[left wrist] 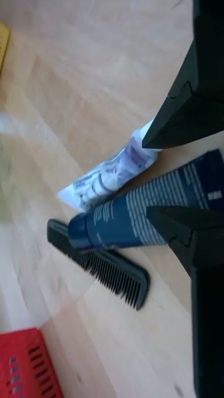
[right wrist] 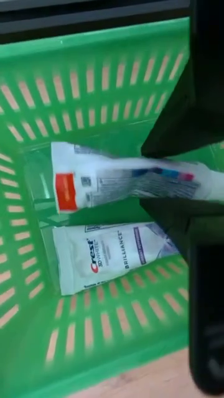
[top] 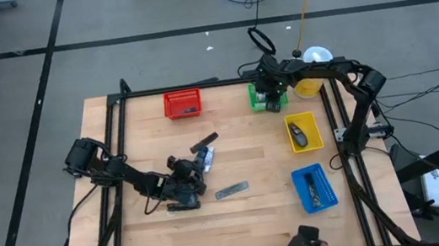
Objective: Pick & Place Travel size toiletries
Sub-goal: Put the white toothpaste into the green bin, then put the blue shave cream into the red bin
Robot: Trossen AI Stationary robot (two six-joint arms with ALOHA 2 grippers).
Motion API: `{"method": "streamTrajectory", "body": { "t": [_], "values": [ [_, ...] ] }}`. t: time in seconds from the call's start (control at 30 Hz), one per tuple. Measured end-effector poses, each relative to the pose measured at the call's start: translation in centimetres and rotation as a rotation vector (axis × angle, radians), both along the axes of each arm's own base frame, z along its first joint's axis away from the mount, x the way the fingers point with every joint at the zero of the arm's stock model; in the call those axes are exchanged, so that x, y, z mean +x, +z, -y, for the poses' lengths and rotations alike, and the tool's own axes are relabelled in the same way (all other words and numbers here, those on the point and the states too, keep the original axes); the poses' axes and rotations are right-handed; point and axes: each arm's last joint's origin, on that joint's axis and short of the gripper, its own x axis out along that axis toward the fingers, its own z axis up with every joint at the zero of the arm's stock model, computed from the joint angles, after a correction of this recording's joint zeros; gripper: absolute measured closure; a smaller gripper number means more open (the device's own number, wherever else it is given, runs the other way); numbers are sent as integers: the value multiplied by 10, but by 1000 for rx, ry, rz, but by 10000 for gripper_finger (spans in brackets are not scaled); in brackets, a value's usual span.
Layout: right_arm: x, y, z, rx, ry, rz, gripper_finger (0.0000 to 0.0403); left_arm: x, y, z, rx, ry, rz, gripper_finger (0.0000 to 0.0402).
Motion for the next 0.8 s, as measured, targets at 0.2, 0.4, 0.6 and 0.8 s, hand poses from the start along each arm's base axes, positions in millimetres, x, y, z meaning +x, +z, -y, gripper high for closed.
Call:
{"method": "streamTrajectory", "body": {
  "t": [0.2,0.4,0.6,0.8],
  "values": [
    [-3,20,-3,-48,-3,41,224,1,7,2,-12,-28,22,245],
    [-4,73,-32,-106,-58,195,198,-1,41,8,71,-61,93,245],
    [1,88,-107,-153,93,399,208,-9,75,12,181,-69,146,245],
    [4,46,-192,-109,277,725,223,-19,103,6,319,-18,142,245]
  ]
}}
